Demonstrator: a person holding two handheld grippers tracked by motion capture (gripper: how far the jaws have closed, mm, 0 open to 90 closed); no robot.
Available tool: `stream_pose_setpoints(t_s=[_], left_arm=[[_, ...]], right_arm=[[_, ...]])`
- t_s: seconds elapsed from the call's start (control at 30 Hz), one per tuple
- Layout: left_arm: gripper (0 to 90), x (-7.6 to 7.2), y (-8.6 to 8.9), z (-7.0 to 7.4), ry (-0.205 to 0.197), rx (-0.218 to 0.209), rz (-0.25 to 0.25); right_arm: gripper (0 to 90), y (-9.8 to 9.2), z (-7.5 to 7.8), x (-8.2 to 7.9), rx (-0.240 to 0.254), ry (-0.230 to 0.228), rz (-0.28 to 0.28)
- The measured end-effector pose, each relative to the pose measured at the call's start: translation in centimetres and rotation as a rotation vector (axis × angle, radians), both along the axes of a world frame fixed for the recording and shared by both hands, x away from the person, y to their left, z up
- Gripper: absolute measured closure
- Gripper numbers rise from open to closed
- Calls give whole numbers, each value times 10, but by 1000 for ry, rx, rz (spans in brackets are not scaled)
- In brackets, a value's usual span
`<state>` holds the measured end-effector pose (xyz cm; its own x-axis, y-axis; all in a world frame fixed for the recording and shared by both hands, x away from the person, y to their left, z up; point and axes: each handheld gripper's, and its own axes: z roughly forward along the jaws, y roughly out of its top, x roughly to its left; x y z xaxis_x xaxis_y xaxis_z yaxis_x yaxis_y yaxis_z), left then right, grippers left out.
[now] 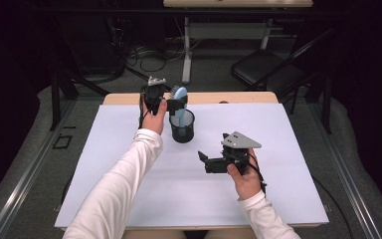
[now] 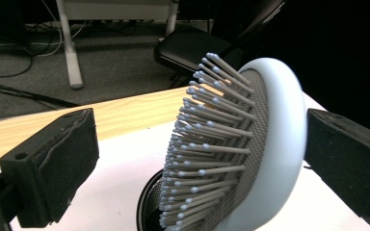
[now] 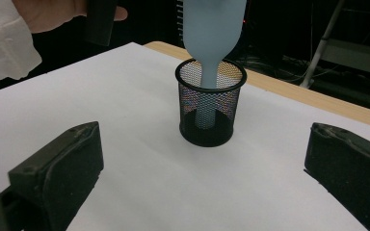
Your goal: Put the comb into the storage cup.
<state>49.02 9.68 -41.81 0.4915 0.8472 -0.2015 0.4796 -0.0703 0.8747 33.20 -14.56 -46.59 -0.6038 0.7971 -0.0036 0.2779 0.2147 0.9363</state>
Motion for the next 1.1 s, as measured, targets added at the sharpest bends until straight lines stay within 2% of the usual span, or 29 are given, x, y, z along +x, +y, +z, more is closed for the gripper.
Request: stream_pose_setpoints(t_s=[0.17, 0.7, 1.1], left_arm=[[4, -1, 1, 3, 0, -11, -4], [4, -9, 6, 15, 5, 37, -35], [4, -29, 19, 30, 3, 30, -94]], right_arm=[[0, -1, 0, 1, -3, 5, -12], [0, -3, 1, 1, 0, 15, -19], [0, -7, 3, 2, 6, 21, -28]])
